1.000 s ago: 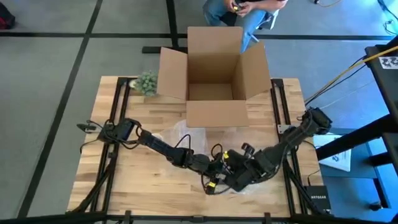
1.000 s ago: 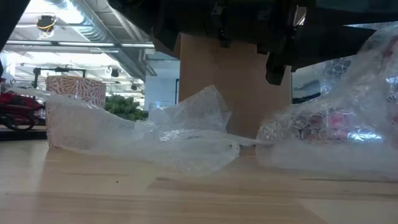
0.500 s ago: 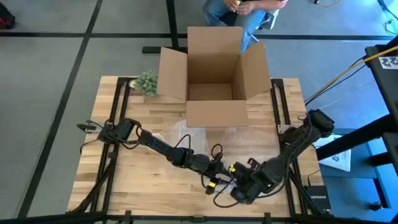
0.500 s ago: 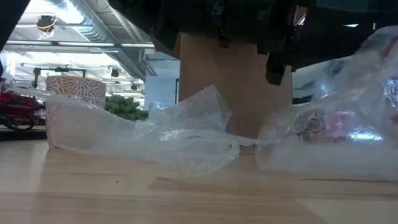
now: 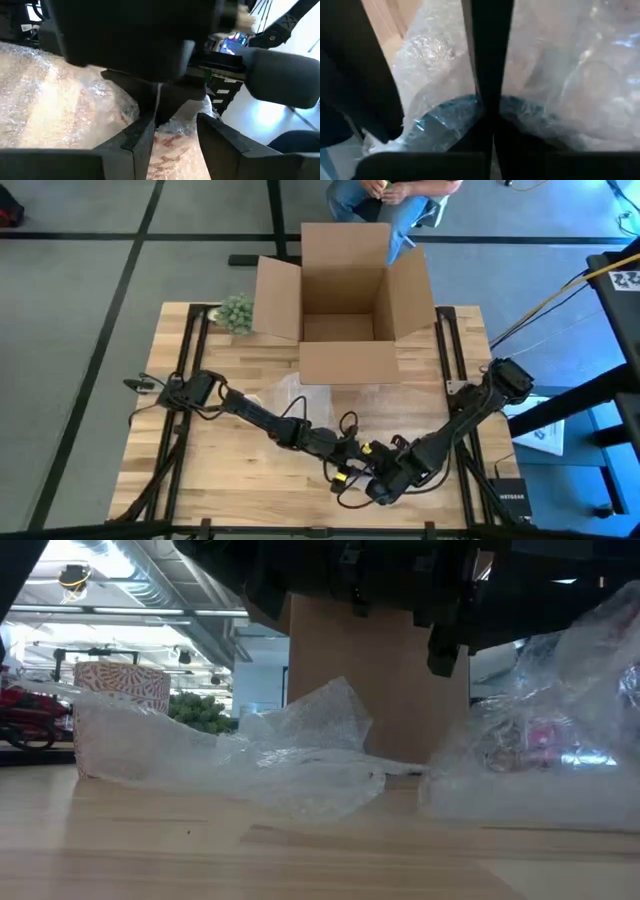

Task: Wrap mug
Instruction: Wrap the red mug with the right bubble wrap

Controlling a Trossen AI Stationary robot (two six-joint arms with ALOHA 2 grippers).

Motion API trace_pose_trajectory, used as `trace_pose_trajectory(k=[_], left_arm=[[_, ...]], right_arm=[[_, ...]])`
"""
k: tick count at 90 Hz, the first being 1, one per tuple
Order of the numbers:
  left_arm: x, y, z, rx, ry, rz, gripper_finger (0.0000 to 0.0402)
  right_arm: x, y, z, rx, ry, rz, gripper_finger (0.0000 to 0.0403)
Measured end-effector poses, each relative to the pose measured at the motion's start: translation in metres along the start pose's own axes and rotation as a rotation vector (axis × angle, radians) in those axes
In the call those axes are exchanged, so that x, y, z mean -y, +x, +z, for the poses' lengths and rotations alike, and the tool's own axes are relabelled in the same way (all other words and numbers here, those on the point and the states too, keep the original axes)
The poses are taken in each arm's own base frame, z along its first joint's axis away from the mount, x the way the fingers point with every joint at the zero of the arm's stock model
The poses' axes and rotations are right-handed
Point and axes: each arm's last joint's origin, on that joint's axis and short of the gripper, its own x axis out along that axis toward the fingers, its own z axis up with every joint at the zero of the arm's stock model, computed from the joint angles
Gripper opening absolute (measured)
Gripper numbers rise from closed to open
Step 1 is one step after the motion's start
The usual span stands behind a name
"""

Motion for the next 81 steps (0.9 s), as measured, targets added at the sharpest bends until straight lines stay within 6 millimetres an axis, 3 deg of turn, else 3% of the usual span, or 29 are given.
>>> trace_pose_trajectory(k=[29,46,61,73,81], left_arm=[[0.0,0.0,0.0,-0.001,0.0,0.002,0.0134],[0.0,0.0,0.0,-0.001,-0.003,0.002,0.0134],[0.0,0.0,0.0,-0.001,-0.003,0.001,0.0134],[0.0,0.0,0.0,-0.001,-0.003,0.001,0.0134],[0.0,0.0,0.0,-0.001,-0.003,0.001,0.0134]], right_arm=[[-0.016,-0.074,0.019,0.012,-0.072,-0.026,0.0001],[0.007,-0.104,0.027,0.127,-0.034,-0.318,0.0001],[0.026,-0.089,0.042,0.156,0.007,-0.446,0.0001],[0.022,-0.057,0.052,0.099,-0.031,-0.302,0.0001],[0.015,-0.046,0.051,0.072,-0.055,-0.187,0.0001]])
